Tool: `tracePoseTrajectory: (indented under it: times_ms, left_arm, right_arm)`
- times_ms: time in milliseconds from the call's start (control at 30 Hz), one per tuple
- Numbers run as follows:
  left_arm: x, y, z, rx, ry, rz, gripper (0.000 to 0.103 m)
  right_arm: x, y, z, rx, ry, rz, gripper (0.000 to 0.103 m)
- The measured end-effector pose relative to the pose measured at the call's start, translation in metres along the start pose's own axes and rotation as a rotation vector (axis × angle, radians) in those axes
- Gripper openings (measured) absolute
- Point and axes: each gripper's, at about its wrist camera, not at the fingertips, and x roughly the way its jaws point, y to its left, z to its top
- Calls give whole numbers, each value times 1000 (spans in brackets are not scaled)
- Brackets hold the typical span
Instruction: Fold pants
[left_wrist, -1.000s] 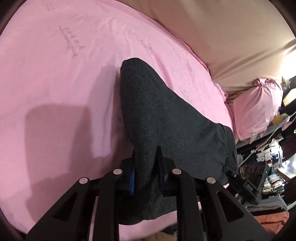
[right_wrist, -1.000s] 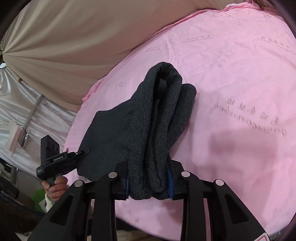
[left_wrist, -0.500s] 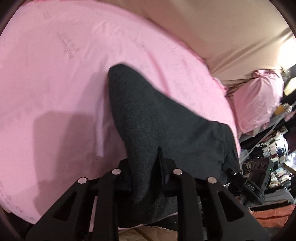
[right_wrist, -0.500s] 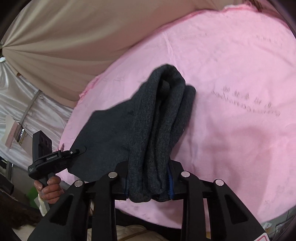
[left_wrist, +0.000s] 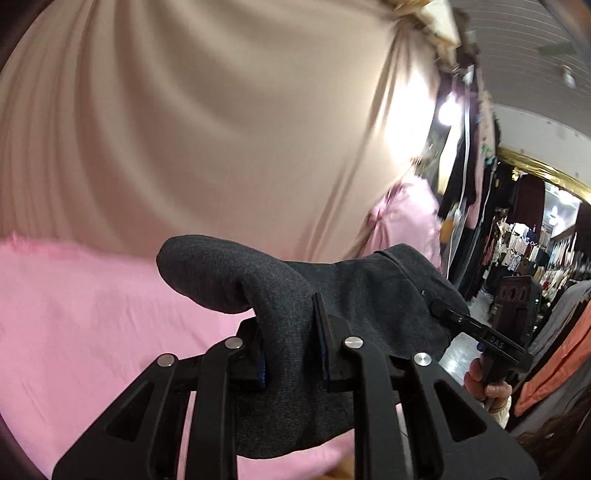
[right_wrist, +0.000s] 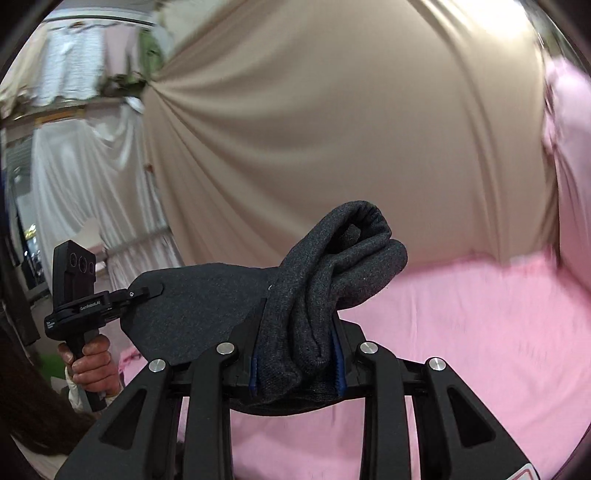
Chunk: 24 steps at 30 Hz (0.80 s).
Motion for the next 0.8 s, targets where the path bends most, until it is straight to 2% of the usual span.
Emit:
tracePoseTrajectory:
  times_ms: [133, 200, 300, 400, 533, 633, 733, 800]
  left_arm:
    - [-31, -20, 51, 127, -198, 6, 19]
    - [-33, -23, 74, 156, -263, 12, 19]
    - [-17, -20, 100, 179, -315, 33, 19]
    - [27, -8, 124, 186, -345, 91, 19]
    - [113, 20, 142, 168, -289, 163, 19]
    - [183, 55, 139, 166, -209, 240, 20]
    - [258, 101, 111, 136, -79, 297, 20]
    - [317, 145, 71, 82, 64, 320, 20]
  right_arm:
    - [-9, 21, 51, -124, -175, 16, 27]
    - [-8, 22, 76, -169, -243, 18, 27]
    - [4, 12, 106, -184, -290, 19, 27]
    - [42, -14, 134, -150, -300, 14, 27]
    - [117, -46, 151, -69, -252, -4, 27]
    - [179, -87, 138, 18, -166, -26, 27]
    - [250, -140, 86, 122, -31, -65, 28]
    - [297, -180, 31, 220, 99, -104, 28]
